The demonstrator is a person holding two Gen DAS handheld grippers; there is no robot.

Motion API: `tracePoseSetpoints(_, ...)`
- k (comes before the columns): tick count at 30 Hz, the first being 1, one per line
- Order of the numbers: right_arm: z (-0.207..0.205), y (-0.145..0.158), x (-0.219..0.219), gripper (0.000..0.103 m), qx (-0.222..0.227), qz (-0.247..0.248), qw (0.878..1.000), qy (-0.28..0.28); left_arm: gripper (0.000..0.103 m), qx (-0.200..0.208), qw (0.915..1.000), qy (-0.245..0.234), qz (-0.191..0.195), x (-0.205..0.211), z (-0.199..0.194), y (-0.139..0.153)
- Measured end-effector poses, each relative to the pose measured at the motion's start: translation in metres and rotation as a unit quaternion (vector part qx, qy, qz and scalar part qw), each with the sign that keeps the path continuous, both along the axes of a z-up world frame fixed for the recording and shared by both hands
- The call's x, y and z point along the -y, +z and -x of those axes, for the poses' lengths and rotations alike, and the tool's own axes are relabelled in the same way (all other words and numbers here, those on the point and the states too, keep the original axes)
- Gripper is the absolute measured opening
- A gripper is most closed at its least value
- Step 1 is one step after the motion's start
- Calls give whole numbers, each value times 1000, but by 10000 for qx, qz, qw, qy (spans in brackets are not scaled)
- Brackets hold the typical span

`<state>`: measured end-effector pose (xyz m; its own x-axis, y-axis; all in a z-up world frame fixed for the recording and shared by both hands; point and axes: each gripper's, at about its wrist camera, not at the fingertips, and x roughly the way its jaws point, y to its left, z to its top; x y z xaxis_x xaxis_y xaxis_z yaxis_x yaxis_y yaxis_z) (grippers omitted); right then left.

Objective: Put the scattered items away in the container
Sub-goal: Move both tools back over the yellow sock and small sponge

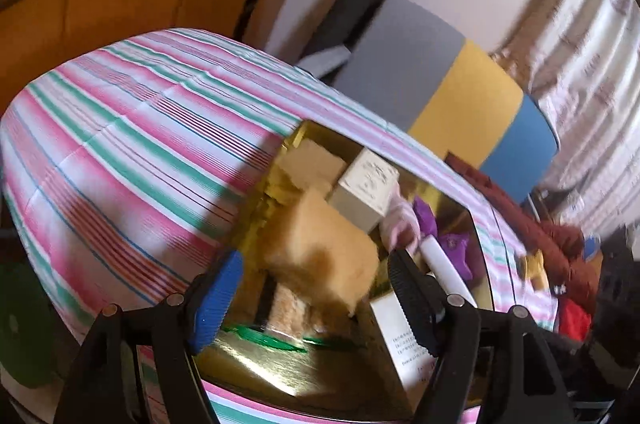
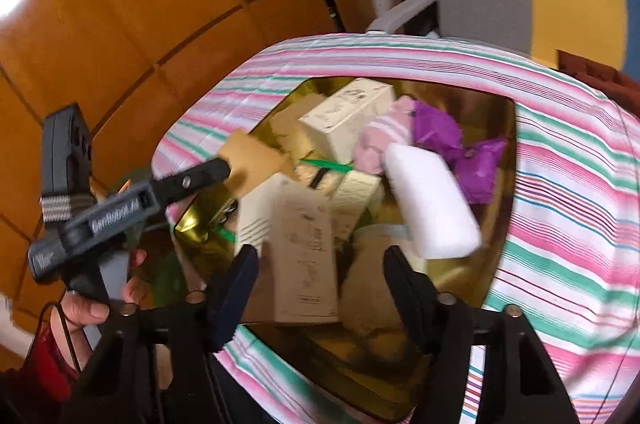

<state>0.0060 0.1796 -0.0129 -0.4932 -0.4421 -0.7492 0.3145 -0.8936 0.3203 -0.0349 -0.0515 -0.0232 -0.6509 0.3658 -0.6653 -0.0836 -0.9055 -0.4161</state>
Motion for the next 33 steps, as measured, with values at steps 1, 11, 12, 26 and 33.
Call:
tracePoseSetpoints(1,-1,0,4,56,-4,-26,10000,55,76,-11,9999,102,-6,4,2,1)
tracePoseSetpoints(11,0,-21,37,48,449,548,9930,944,76,-177,9988,425,-141,24,-5,13)
tracePoseSetpoints(12,-1,-17,30,49,378,615,9938,850,76,-182,9989,414,-134,23,-6,13)
tracePoseSetpoints(26,-19,17,-96,61,67,711,9956,-609,76,-433,9981,-418,100,-56,-14,30)
tracePoseSetpoints(33,-26,13,-165,65,135,412,9912,-1252,76,-465,9916,-1198,146,-124,-23,36)
